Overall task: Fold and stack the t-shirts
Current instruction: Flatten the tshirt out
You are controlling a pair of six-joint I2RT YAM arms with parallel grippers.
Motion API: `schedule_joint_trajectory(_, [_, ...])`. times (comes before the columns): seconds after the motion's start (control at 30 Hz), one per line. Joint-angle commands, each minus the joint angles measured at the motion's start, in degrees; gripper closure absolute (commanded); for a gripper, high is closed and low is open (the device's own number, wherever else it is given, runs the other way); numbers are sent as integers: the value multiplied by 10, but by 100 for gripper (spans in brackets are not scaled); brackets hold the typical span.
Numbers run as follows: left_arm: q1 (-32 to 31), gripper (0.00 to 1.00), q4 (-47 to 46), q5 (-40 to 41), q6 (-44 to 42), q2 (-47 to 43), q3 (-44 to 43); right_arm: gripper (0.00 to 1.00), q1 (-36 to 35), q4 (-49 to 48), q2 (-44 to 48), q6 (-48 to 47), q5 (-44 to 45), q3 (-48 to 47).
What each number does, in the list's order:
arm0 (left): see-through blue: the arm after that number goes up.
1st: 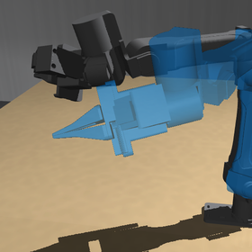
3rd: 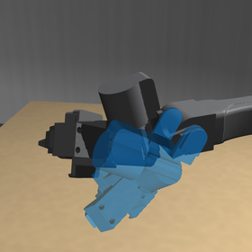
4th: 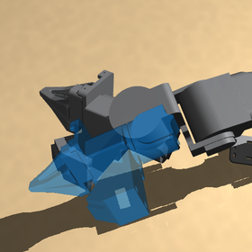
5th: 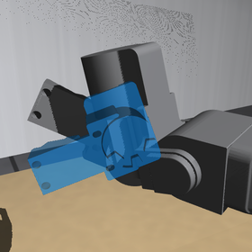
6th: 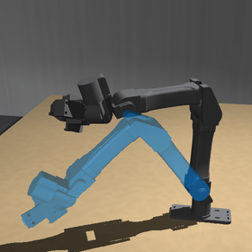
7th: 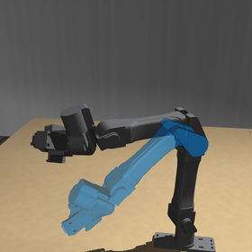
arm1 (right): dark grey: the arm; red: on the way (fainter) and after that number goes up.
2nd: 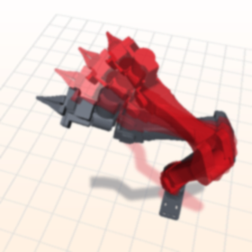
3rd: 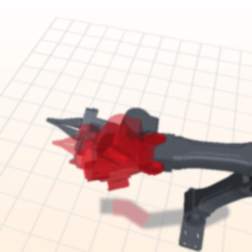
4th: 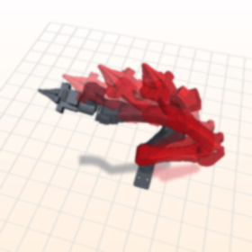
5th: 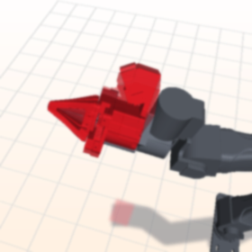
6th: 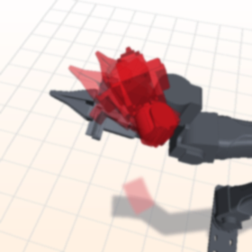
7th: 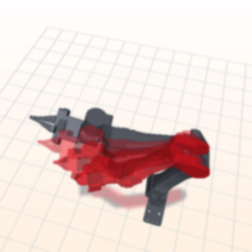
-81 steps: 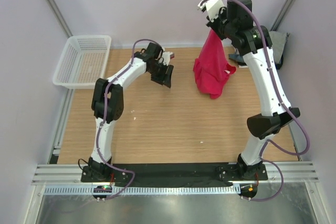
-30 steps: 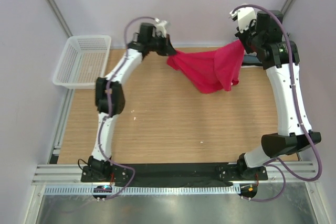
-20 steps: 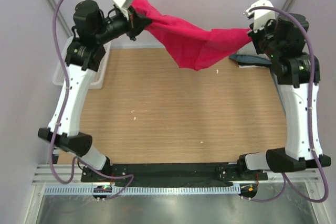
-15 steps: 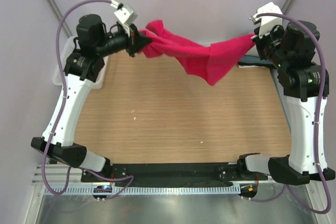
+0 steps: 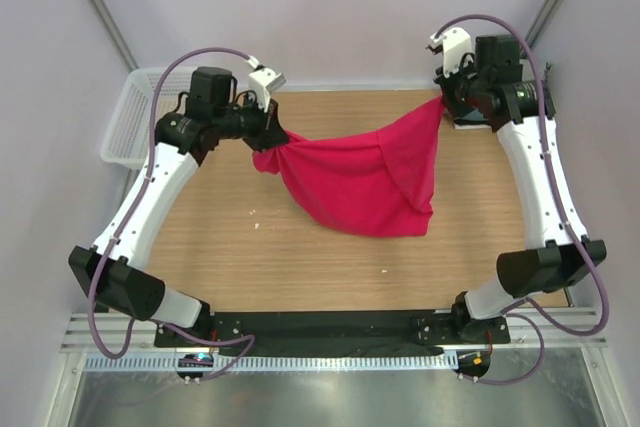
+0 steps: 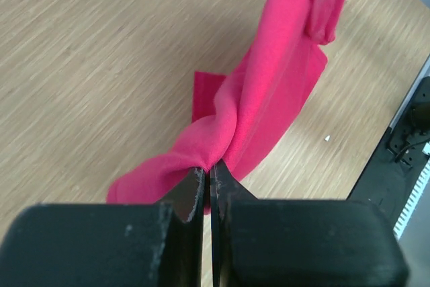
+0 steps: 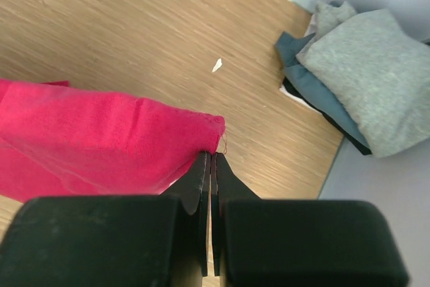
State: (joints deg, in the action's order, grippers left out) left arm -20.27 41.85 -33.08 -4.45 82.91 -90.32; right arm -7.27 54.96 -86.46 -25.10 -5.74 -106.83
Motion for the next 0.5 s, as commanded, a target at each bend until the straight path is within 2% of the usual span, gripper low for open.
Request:
schedule_joint_trajectory(0.0, [1, 100, 44, 1, -31, 12, -42, 99, 2, -20, -25, 2, -19, -37])
schedule_joint_trajectory(0.17, [0, 100, 100, -31, -8, 23, -20, 99, 2, -27, -98, 19, -52, -42])
schedule_joint_trajectory(0.3, [-4, 100, 89, -30, 7, 12, 27, 99, 1, -26, -196, 44, -53, -119])
schedule_joint_trajectory(0.33, [-4, 100, 89, -29, 6, 13, 33, 97, -1, -27, -235, 51, -30, -150])
schedule_joint_trajectory(0.37, [-4, 100, 89, -23, 7, 14, 35, 93, -5, -31, -250, 67, -4, -165])
schedule_joint_trajectory(0.4, [-4, 100, 93, -14, 6, 14, 36, 67, -7, -34, -261, 76, 21, -177])
schedule_joint_trajectory(0.47, [-4, 100, 96, -7, 5, 6, 44, 44, -18, -52, -261, 91, 98, -187])
